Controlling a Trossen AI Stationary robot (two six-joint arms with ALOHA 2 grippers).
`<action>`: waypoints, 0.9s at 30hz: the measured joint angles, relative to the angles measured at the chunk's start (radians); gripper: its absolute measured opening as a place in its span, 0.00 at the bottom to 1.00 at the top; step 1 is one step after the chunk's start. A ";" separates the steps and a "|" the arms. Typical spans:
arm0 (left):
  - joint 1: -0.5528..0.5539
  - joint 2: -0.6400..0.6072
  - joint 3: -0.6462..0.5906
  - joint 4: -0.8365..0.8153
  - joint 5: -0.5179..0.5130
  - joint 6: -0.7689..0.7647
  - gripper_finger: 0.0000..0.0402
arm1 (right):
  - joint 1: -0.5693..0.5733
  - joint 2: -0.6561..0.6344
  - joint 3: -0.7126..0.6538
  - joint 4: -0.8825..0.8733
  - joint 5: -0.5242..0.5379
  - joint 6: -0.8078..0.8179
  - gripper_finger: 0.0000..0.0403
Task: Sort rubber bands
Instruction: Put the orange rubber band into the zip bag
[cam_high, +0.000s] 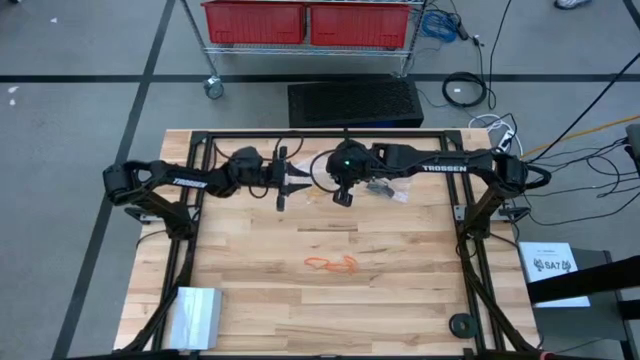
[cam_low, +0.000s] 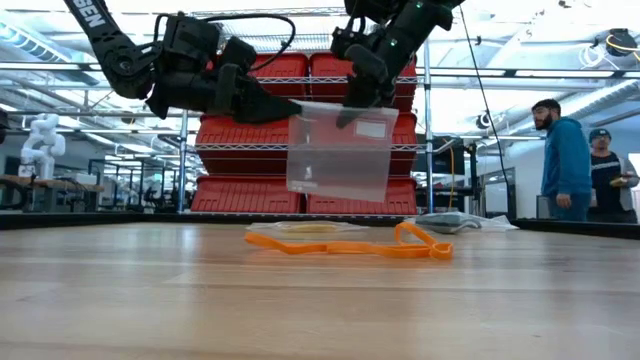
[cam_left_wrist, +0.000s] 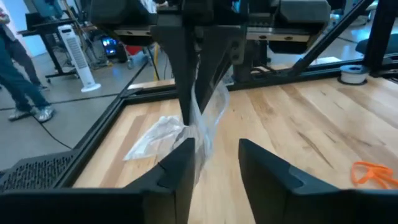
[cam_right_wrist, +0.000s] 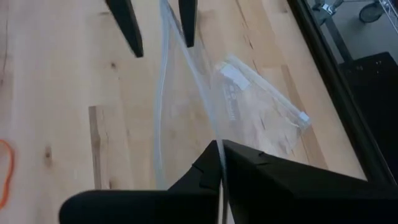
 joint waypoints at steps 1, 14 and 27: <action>-0.004 0.000 0.000 0.000 0.000 0.003 0.33 | 0.001 0.000 0.000 0.001 0.000 0.000 0.00; -0.015 0.000 0.000 -0.001 -0.004 0.057 0.02 | 0.005 0.000 0.000 -0.008 -0.022 0.010 0.00; -0.015 0.000 0.000 -0.006 -0.005 0.058 0.01 | 0.030 -0.149 0.019 0.007 0.031 -0.021 0.16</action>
